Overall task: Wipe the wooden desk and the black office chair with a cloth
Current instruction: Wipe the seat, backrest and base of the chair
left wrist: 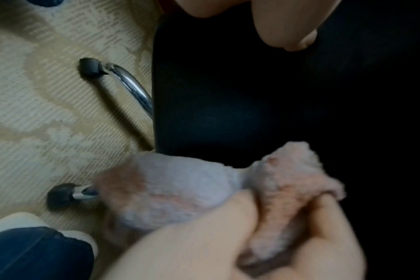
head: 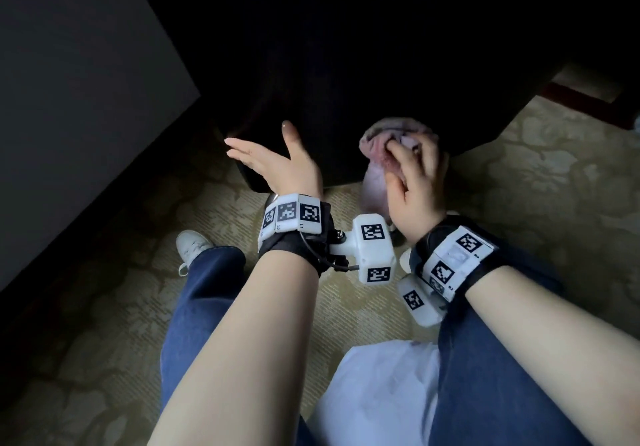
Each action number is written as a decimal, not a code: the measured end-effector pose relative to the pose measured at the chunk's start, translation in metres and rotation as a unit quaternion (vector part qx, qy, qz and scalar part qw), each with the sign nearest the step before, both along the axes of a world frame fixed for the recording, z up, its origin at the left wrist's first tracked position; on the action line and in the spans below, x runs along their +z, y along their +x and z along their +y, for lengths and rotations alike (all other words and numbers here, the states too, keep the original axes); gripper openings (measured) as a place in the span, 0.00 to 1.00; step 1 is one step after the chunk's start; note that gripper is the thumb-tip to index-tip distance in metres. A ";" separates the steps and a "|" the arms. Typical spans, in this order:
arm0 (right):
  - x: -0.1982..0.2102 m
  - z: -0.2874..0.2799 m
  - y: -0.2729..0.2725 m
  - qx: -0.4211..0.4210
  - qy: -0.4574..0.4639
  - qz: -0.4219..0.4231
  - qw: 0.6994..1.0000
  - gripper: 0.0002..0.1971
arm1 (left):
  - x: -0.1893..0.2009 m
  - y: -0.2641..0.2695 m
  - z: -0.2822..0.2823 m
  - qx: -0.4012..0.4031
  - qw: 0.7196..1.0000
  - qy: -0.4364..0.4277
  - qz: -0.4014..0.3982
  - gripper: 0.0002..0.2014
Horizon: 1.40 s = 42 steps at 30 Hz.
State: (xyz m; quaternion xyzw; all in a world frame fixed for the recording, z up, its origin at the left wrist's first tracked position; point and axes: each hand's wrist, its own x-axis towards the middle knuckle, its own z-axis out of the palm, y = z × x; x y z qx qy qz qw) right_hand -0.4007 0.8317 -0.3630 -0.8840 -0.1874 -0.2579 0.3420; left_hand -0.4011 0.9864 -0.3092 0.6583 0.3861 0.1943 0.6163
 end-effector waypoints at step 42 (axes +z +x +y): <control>-0.021 -0.012 0.038 0.062 -0.019 -0.095 0.993 0.16 | 0.026 0.021 -0.040 0.087 0.991 -0.082 0.052 0.31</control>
